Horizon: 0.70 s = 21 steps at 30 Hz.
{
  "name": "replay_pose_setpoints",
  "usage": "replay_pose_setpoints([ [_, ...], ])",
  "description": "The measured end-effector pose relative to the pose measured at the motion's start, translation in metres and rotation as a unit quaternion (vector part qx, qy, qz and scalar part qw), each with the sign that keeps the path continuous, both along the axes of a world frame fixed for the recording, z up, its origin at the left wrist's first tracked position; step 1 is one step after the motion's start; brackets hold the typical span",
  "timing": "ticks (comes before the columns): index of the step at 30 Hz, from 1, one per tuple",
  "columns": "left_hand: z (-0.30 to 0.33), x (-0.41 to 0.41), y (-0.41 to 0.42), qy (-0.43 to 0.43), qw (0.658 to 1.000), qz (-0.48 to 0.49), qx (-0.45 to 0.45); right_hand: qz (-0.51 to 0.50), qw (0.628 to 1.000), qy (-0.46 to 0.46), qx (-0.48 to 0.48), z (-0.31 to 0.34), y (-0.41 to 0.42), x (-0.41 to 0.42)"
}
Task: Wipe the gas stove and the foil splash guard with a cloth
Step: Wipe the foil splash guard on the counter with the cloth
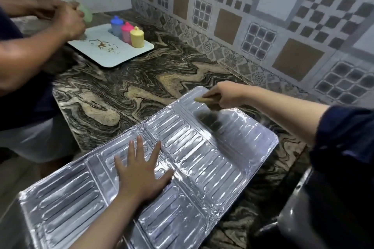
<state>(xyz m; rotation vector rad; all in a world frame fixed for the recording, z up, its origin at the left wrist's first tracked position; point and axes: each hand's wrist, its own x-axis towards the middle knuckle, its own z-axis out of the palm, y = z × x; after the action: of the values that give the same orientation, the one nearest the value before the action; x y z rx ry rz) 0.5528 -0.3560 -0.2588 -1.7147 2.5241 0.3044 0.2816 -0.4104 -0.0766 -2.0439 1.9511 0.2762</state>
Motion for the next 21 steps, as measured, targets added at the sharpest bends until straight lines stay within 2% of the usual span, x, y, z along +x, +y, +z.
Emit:
replay_pose_setpoints([
  [2, -0.001, -0.001, -0.001, 0.007, 1.0, 0.006, -0.002, 0.024, 0.998, 0.021, -0.055, -0.026, -0.022, -0.001],
  [3, -0.001, -0.001, -0.001, 0.014, 1.0, 0.009, -0.004, 0.035, 0.997, 0.047, -0.049, -0.038, -0.028, -0.001],
  [6, -0.003, -0.004, -0.002, 0.021, 1.0, 0.016, -0.005, 0.073, 0.99, 0.114, 0.041, -0.078, -0.037, -0.007],
  [12, -0.003, 0.0, -0.005, -0.004, 1.0, 0.003, -0.006, 0.034, 0.994, 0.077, 0.076, -0.086, -0.024, -0.019],
  [19, -0.004, -0.003, -0.003, 0.028, 1.0, 0.008, -0.009, -0.043, 0.989, -0.014, 0.138, -0.068, 0.023, -0.045],
  [21, -0.004, -0.003, -0.003, 0.026, 1.0, 0.007, -0.012, -0.048, 0.984, -0.011, 0.173, -0.059, 0.034, -0.051],
])
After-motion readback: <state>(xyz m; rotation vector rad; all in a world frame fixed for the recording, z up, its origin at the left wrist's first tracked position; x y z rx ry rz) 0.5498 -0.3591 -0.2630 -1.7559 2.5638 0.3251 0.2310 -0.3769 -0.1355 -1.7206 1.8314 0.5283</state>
